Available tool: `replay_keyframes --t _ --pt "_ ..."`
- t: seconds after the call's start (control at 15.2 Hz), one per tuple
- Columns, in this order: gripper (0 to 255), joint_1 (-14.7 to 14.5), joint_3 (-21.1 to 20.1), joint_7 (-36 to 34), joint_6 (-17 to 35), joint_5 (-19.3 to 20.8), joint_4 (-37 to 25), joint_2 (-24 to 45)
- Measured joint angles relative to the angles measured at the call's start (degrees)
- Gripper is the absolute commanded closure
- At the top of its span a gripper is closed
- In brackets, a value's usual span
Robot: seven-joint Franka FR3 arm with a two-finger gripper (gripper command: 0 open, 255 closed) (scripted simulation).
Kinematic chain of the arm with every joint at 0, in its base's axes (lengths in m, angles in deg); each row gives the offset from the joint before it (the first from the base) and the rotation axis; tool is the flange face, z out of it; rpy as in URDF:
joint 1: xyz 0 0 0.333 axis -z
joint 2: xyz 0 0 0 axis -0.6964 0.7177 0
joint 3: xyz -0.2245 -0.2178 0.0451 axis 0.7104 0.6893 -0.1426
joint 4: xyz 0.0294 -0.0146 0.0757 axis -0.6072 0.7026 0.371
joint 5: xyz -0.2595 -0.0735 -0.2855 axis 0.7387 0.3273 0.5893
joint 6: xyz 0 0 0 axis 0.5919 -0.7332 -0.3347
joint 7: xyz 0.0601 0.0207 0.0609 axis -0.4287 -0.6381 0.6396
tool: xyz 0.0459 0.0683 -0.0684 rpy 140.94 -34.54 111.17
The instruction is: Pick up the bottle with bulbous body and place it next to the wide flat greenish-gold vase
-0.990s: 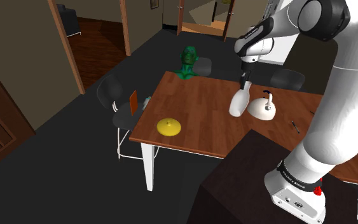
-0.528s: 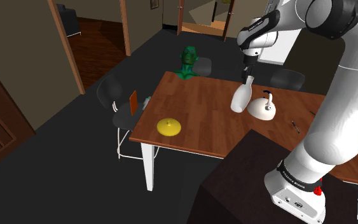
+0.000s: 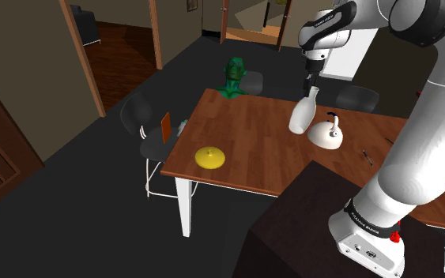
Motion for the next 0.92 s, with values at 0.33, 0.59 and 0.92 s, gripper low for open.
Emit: replay_keyframes --t 0.33,0.59,0.92 --pt "255 -0.15 0.17 -0.08 -3.79 0.61 -2.77 -1.17" --pt "255 -0.30 0.31 -0.17 -6.62 1.21 -4.59 -2.35" --pt "255 -0.52 0.29 -0.35 -10.29 1.60 -7.53 -3.18"
